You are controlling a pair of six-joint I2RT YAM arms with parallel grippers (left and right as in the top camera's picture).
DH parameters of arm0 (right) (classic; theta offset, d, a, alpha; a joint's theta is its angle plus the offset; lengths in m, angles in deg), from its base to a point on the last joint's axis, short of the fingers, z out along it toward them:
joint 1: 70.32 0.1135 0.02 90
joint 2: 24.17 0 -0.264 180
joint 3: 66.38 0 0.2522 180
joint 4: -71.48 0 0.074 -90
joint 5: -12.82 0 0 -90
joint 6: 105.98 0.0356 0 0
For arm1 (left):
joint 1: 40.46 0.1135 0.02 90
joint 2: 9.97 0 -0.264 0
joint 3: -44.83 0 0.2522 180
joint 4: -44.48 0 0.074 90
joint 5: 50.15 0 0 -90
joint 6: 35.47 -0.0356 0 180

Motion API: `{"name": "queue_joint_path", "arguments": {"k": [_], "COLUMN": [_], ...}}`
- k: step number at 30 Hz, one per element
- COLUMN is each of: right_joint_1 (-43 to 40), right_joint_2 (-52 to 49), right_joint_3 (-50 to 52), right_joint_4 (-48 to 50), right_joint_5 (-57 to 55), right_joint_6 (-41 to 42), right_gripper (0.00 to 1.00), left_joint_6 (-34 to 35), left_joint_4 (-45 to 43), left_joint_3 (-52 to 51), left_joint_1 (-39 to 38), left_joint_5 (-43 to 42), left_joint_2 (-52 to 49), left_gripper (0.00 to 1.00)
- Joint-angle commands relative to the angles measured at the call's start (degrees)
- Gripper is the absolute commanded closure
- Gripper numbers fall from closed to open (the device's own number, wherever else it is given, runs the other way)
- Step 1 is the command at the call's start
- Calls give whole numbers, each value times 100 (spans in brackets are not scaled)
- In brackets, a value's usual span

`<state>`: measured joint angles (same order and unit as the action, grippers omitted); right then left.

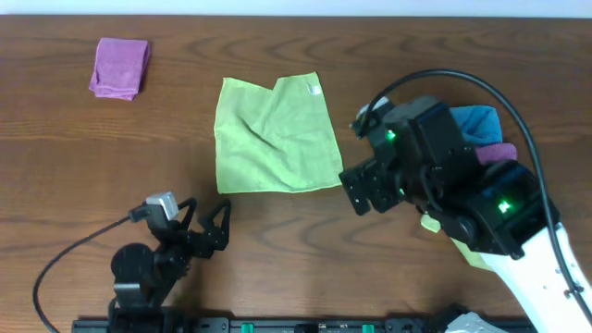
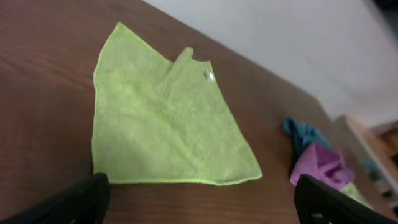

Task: Fold the cloth
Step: 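Move both grippers to the near corners of the green cloth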

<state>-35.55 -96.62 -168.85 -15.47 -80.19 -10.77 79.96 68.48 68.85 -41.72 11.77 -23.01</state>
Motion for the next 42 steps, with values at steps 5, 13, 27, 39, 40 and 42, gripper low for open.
{"name": "queue_joint_path", "arguments": {"k": [5,13,27,39,40,42], "right_joint_1": [-621,-1467,-2111,-2802,-2859,-2957], "right_joint_2": [570,909,-975,-2131,-2131,-2146], "right_joint_3": [-31,1115,3436,3434,3434,3434], "right_joint_4": [-404,286,3661,4739,4754,4776], "right_joint_5": [-205,682,3049,3991,3993,3991], "right_joint_6": [461,372,422,549,551,549], "right_gripper": [2,4,14,31,32,33], "left_joint_6": [-1344,-1899,-1838,-2249,-2249,-2258], "left_joint_4": [564,1139,1641,1469,1416,1351], "left_joint_3": [1797,3294,3292,3195,3195,3195], "left_joint_1": [-334,-586,-498,610,610,612], "left_joint_5": [146,-413,728,-1012,-1106,-1211], "left_joint_2": [-2776,-4994,-5431,-6883,-7034,-7366], "left_gripper": [4,5,0,0,0,0]}}
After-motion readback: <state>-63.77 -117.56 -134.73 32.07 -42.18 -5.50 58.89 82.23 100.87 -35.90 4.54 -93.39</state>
